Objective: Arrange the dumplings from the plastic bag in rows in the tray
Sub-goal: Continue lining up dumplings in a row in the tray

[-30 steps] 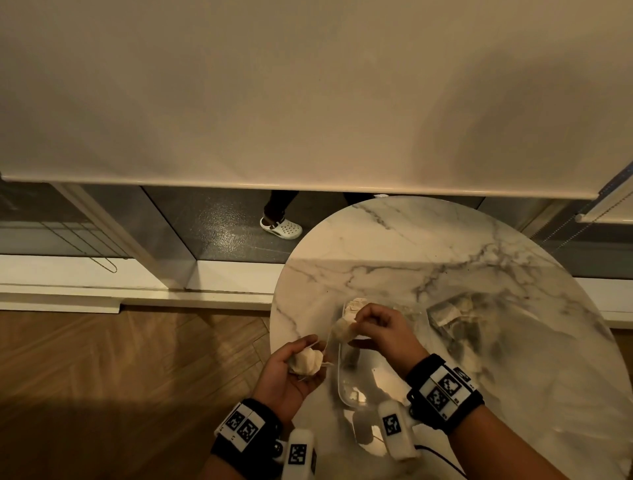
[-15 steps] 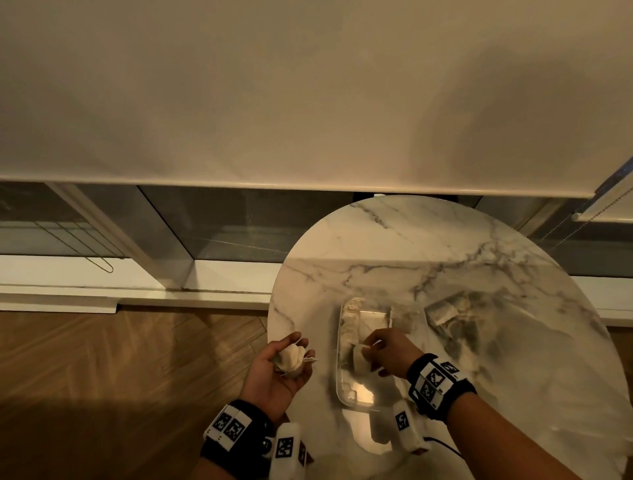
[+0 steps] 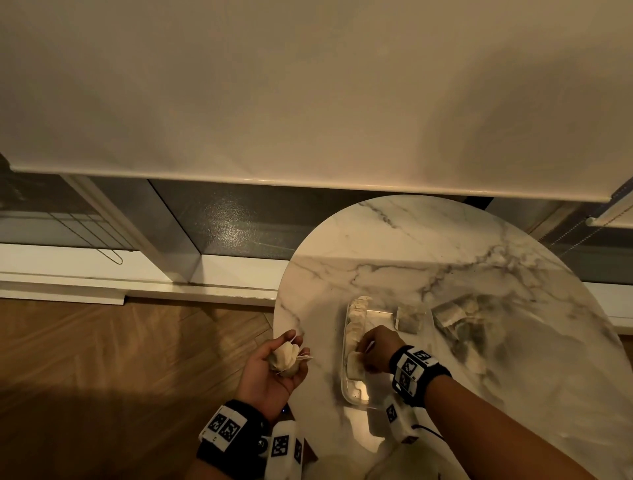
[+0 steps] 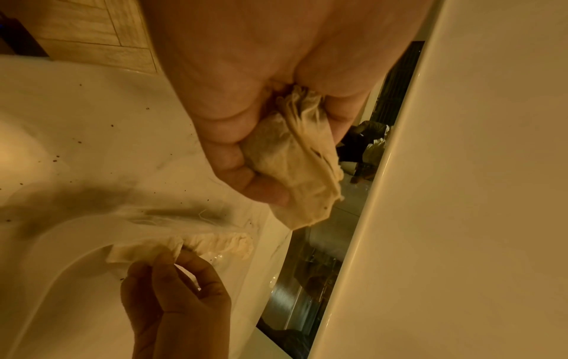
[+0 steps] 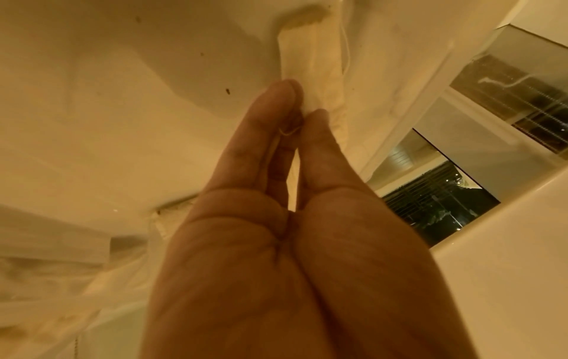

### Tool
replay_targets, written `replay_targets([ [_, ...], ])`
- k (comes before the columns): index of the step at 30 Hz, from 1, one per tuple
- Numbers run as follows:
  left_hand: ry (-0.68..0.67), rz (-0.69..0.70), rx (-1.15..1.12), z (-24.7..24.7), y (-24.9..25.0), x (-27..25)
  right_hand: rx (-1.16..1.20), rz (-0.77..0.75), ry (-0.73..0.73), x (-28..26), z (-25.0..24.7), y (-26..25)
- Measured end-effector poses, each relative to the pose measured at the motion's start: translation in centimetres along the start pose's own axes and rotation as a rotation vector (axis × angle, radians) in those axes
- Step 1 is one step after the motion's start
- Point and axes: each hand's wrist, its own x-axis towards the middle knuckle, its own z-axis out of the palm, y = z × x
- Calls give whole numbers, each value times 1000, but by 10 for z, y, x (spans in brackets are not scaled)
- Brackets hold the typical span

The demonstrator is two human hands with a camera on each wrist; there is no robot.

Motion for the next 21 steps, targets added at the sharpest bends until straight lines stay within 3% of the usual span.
replay_targets([
  [13,17,4,-5,-7,-1,3,115,17,-5,7,-1,-2],
  [21,12,1,2,-3,-4,2,-96,63,-1,2,-7,0],
])
